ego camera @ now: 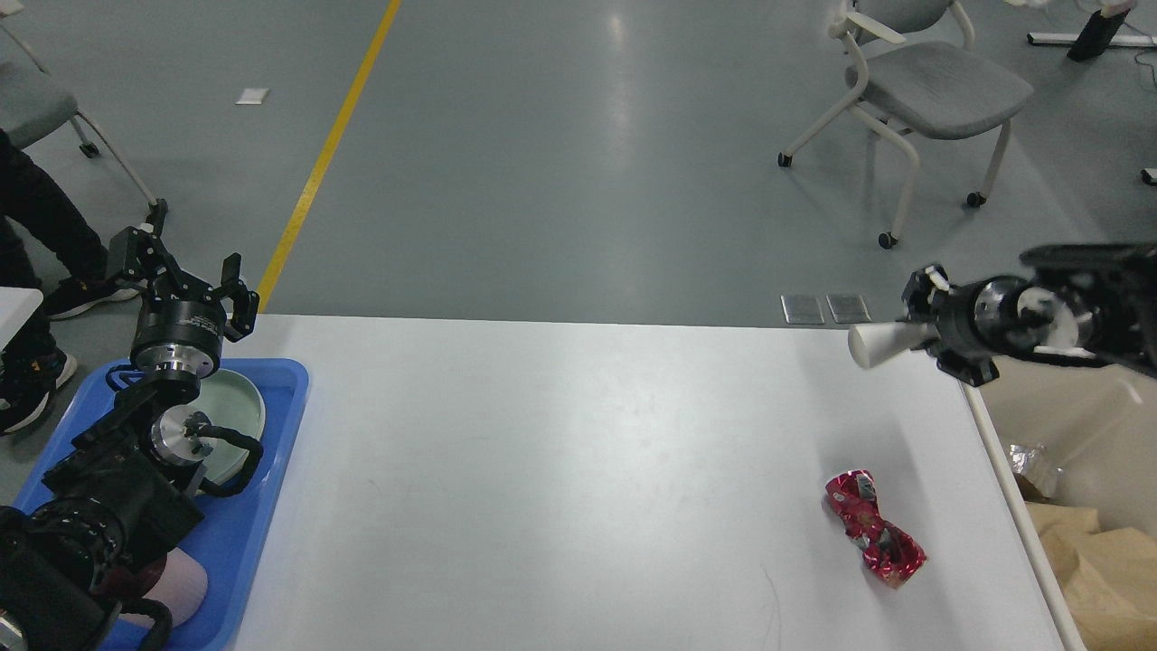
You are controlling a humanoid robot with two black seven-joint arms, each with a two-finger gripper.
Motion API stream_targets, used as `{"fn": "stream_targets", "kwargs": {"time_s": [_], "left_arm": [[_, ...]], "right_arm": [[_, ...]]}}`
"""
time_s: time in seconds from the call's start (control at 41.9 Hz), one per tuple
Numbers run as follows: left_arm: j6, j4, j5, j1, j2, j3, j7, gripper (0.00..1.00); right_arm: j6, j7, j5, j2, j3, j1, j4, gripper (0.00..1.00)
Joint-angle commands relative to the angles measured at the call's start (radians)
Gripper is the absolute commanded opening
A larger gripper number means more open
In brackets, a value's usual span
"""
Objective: Tidy desktop
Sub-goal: 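Lift the paper cup and drop it into the white bin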
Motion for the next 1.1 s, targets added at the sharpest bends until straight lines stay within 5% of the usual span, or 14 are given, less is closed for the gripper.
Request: {"fn": "stream_targets", "kwargs": {"time_s": [0.0, 0.263, 0.43, 0.621, 0.836, 0.908, 1.027, 1.075], "left_arm": [[0.0, 0.0, 0.0, 0.0, 0.0, 0.0, 0.0, 0.97], [0.0, 0.0, 0.0, 0.0, 0.0, 0.0, 0.0, 0.97], [0.0, 0.0, 0.0, 0.0, 0.0, 0.0, 0.0, 0.97], [0.0, 0.0, 0.0, 0.0, 0.0, 0.0, 0.0, 0.97], [0.0, 0.0, 0.0, 0.0, 0.0, 0.0, 0.0, 0.97], [0.0, 0.0, 0.0, 0.0, 0.0, 0.0, 0.0, 0.97], [0.0, 0.0, 0.0, 0.0, 0.0, 0.0, 0.0, 0.97], [0.0, 0.0, 0.0, 0.0, 0.0, 0.0, 0.0, 0.97]], "right_arm": [[0.085, 0.0, -0.008, -0.069, -0.007, 0.179, 0.056, 0.08], [0.21, -0.001, -0.068, -0.138, -0.021, 0.482, 0.11, 0.08], [0.182, -0.001, -0.12, -0.155, -0.055, 0.49, 0.081, 0.09], [-0.046, -0.001, -0.157, -0.157, -0.144, 0.122, -0.1, 0.12], [-0.085, 0.0, -0.16, -0.146, -0.133, -0.226, -0.29, 0.18], [-0.091, 0.002, -0.161, -0.131, -0.13, -0.314, -0.347, 0.32], [-0.091, 0.003, -0.16, -0.068, -0.127, -0.45, -0.478, 1.0], [-0.088, 0.003, -0.158, -0.048, -0.127, -0.489, -0.517, 1.0]]}}
